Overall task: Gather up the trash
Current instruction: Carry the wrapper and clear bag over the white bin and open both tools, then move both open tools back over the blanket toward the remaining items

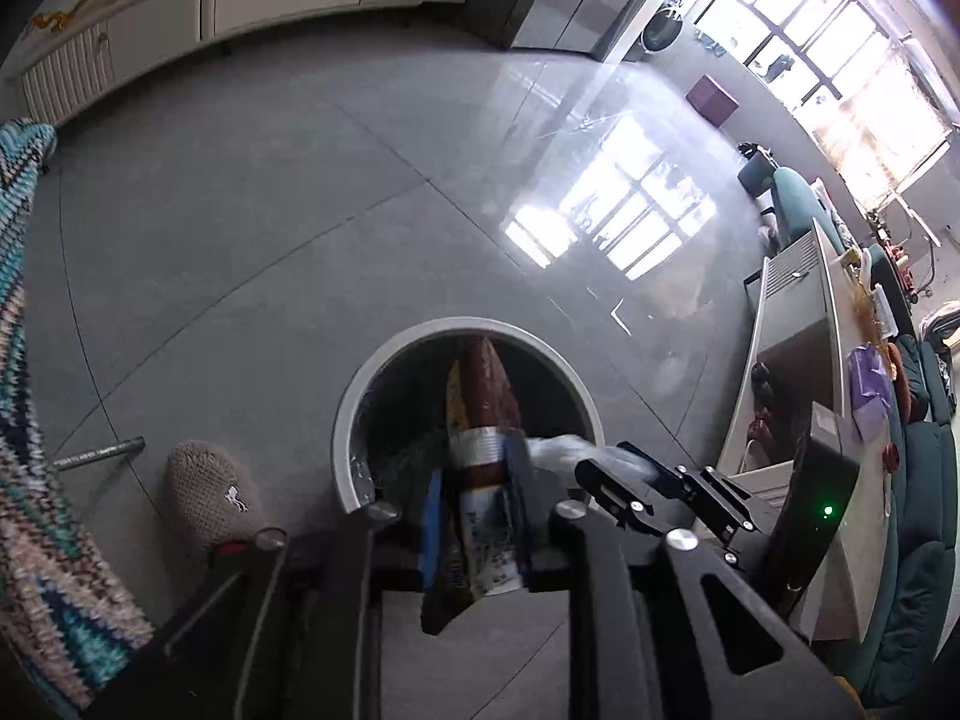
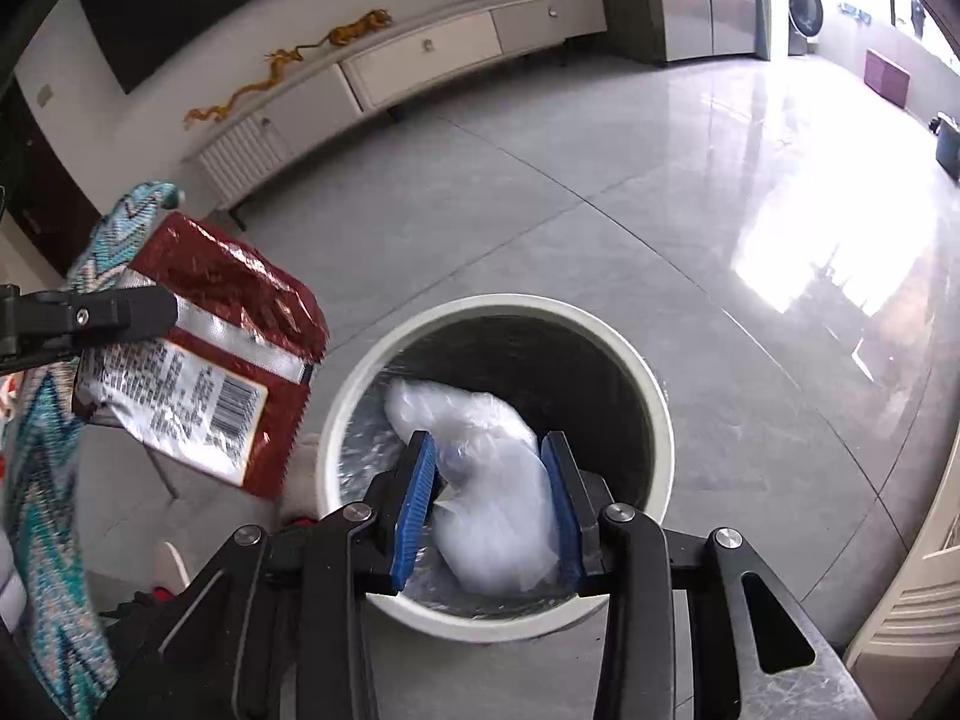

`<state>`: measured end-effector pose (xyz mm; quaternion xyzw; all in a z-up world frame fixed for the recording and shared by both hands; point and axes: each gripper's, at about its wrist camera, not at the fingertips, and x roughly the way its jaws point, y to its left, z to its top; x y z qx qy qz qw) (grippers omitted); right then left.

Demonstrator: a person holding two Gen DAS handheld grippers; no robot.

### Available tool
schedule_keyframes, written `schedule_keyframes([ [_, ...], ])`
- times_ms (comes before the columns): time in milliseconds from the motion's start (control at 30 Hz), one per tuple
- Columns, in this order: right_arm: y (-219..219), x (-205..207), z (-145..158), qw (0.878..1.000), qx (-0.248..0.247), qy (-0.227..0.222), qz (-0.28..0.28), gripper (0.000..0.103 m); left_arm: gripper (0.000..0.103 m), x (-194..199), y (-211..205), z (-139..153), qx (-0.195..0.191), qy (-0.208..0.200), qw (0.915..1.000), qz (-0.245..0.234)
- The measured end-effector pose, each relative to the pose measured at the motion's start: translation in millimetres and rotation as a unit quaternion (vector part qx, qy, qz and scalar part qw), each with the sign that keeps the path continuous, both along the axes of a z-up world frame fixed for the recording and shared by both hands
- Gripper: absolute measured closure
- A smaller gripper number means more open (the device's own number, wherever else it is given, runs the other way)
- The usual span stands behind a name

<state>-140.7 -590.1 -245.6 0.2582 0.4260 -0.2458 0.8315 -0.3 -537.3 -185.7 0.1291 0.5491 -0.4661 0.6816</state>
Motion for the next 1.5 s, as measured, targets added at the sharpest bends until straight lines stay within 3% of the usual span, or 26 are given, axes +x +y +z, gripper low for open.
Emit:
schedule_keyframes([
  [100,0.3,-1.5,-2.2,1.000,-0.004,0.008,-0.004,0.056,0.063,3.0,2.4,-6.8,0.001,0.006,1.0000,0.006],
  [467,-3.8,-21.3,0.6,0.999,-0.015,0.013,-0.027,0.050,0.059,8.8,14.1,-9.5,-0.001,0.010,0.9996,0.025],
  [800,1.5,-33.4,22.9,0.999,-0.025,-0.006,-0.040,0.049,0.059,7.5,40.8,29.3,-0.033,-0.021,0.9987,0.034],
  [933,11.1,-38.6,36.7,0.999,-0.032,-0.018,-0.039,0.048,0.059,3.1,61.2,51.9,-0.049,-0.057,0.9963,0.040],
  [1033,20.7,-41.8,53.9,0.998,-0.045,-0.028,-0.036,0.045,0.059,-1.0,84.0,73.2,-0.064,-0.096,0.9921,0.050],
  [1100,29.4,-42.2,67.2,0.997,-0.056,-0.037,-0.031,0.042,0.048,-3.5,102.5,88.0,-0.074,-0.123,0.9877,0.062],
  [1167,38.4,-40.7,79.3,0.997,-0.065,-0.044,-0.026,0.041,0.044,-5.3,123.0,100.9,-0.080,-0.150,0.9822,0.080],
  [1300,60.3,-34.8,102.4,0.995,-0.083,-0.063,-0.006,0.028,0.042,-6.2,161.6,120.7,-0.085,-0.180,0.9739,0.108],
  [1500,105.6,-20.5,134.7,0.989,-0.110,-0.090,0.038,0.026,0.037,-8.1,218.0,143.2,-0.084,-0.223,0.9582,0.158],
])
